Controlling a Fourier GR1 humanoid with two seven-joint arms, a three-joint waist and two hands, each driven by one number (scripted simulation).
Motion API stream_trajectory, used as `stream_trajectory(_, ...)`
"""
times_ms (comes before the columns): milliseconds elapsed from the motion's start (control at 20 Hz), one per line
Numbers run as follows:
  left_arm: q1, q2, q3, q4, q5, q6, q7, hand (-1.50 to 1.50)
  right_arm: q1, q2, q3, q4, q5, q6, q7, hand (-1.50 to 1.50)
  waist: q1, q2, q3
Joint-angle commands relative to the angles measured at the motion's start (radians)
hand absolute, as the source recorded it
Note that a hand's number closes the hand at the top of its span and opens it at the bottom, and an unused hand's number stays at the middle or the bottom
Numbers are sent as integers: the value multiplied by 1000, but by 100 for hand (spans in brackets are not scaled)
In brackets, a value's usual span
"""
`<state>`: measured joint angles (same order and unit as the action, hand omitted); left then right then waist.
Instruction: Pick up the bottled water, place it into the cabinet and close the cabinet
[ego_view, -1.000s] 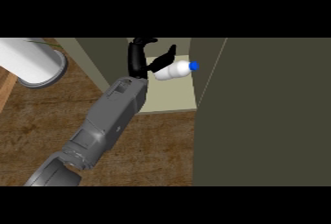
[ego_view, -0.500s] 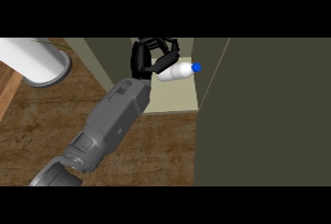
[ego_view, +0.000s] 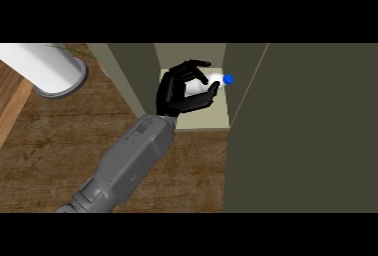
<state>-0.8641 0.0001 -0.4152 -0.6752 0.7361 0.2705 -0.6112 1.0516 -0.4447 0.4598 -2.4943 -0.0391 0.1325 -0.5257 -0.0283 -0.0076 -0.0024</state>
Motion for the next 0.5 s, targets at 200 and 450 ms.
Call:
stream_trajectory(200,308,0,-222,-368,39,-21,65,-150,54,10,69,-122,93,-73,55,-150,42,-11,0)
stream_trajectory(450,579,110,-265,-555,2,2,6,-150,67,-12,56,-131,99,-88,32,-150,56,-9,0)
